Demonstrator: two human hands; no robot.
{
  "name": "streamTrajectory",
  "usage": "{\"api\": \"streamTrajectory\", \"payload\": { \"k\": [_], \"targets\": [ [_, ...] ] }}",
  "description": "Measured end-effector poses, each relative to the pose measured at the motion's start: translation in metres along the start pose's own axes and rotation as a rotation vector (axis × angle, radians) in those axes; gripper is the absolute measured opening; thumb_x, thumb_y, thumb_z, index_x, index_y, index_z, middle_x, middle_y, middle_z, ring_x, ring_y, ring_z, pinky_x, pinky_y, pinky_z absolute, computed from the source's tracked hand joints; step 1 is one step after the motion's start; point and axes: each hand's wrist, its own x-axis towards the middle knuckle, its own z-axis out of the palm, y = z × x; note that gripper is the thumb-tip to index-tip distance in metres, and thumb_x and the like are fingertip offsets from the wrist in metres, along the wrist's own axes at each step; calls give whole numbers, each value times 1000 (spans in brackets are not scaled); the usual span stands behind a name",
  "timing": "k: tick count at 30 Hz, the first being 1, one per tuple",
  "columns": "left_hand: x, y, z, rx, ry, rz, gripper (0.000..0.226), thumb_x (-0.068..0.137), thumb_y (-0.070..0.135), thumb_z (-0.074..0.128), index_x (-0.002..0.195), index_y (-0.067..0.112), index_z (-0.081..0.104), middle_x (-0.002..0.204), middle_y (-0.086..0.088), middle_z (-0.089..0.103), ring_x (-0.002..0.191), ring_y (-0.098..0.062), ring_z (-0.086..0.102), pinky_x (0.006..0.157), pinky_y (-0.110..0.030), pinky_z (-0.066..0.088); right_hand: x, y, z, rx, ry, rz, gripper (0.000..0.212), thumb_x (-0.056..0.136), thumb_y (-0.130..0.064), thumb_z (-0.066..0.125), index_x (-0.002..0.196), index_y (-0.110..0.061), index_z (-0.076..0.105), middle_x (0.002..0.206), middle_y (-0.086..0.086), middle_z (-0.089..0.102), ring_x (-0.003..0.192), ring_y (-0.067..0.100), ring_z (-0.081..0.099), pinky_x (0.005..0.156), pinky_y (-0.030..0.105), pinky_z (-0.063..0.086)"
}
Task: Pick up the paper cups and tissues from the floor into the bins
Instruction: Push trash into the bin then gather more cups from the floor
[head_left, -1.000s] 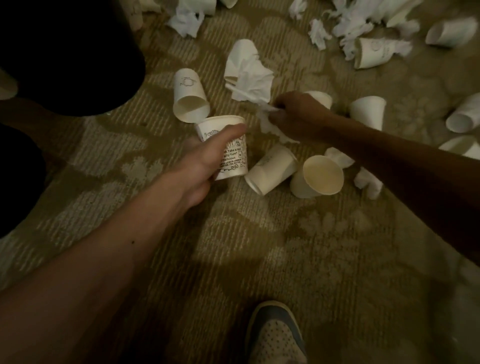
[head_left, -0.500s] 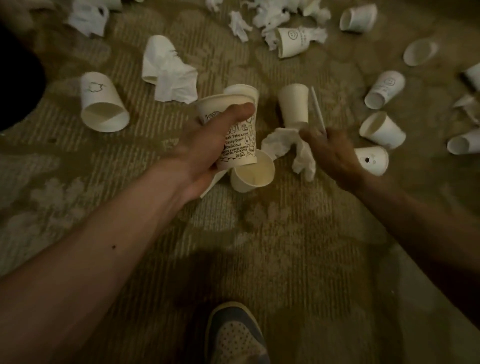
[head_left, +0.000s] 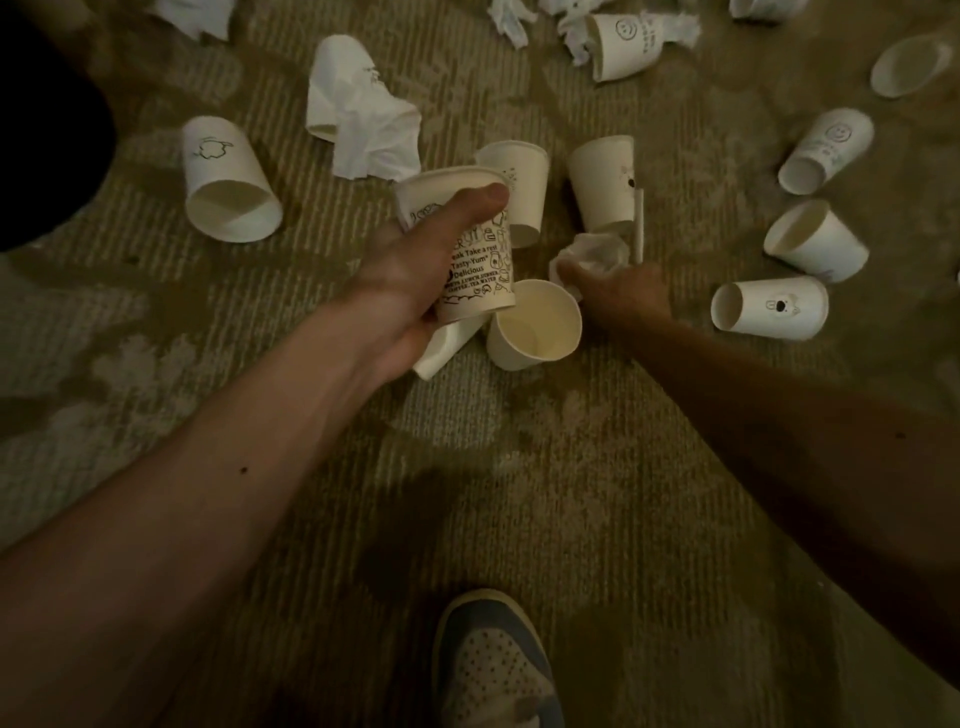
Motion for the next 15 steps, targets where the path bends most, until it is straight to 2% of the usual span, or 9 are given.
{"api": "streamTrajectory", "payload": {
  "k": [2, 4, 7, 9, 11, 12, 15],
  "targets": [
    [1, 1, -7, -11, 22, 8, 22, 80, 28, 78, 97, 17, 70, 77, 0, 75, 71, -14, 73, 65, -32, 58, 4, 3, 3, 4, -31, -7, 93, 63, -67, 73, 131, -10, 47, 114, 8, 60, 85, 19, 61, 66, 35, 55],
    [3, 2, -12, -17, 26, 15, 21, 80, 28, 78, 97, 17, 70, 77, 0, 75, 71, -13, 73, 64, -31, 57, 7, 5, 2, 10, -42, -43, 63, 79, -53, 70, 122, -9, 56, 99, 6, 63, 71, 14, 59, 52, 29, 48],
    [3, 0, -16, -47, 6, 16, 17, 83, 24, 76, 97, 16, 69, 75, 1, 75, 70, -12, 73, 60, -28, 56, 9, 8, -3, 28, -24, -112, 36, 88, -32, 63, 110, -3, 64, 91, 9, 66, 76, 22, 64, 54, 32, 50],
    [3, -4, -16, -52, -2, -5, 18, 83, 23, 75, 99, 15, 69, 77, 0, 75, 71, -13, 73, 58, -29, 57, 5, 10, -13, 82, -42, -129, 25, 90, -25, 60, 91, -1, 67, 81, 11, 66, 66, 22, 63, 45, 25, 45],
    [2, -9, -18, -47, -9, -32, 19, 84, 23, 74, 100, 15, 70, 81, -2, 76, 73, -14, 74, 59, -30, 57, -6, 14, -24, 147, -112, -155, 27, 90, -24, 60, 77, -2, 66, 68, 10, 67, 48, 16, 59, 35, 19, 40],
    [1, -12, -19, -43, -15, -46, 19, 84, 23, 74, 100, 14, 70, 83, -3, 76, 74, -15, 74, 59, -30, 58, -13, 17, -28, 179, -173, -188, 29, 91, -24, 59, 75, -1, 67, 65, 11, 69, 46, 16, 60, 35, 21, 42],
    [-1, -15, -21, -16, -48, -77, 22, 84, 25, 73, 103, 14, 70, 86, -4, 77, 77, -16, 74, 61, -32, 59, -32, 23, -41, 357, -326, -260, 25, 95, -17, 53, 82, 0, 65, 66, 10, 72, 56, 20, 68, 41, 25, 48]
  ]
}}
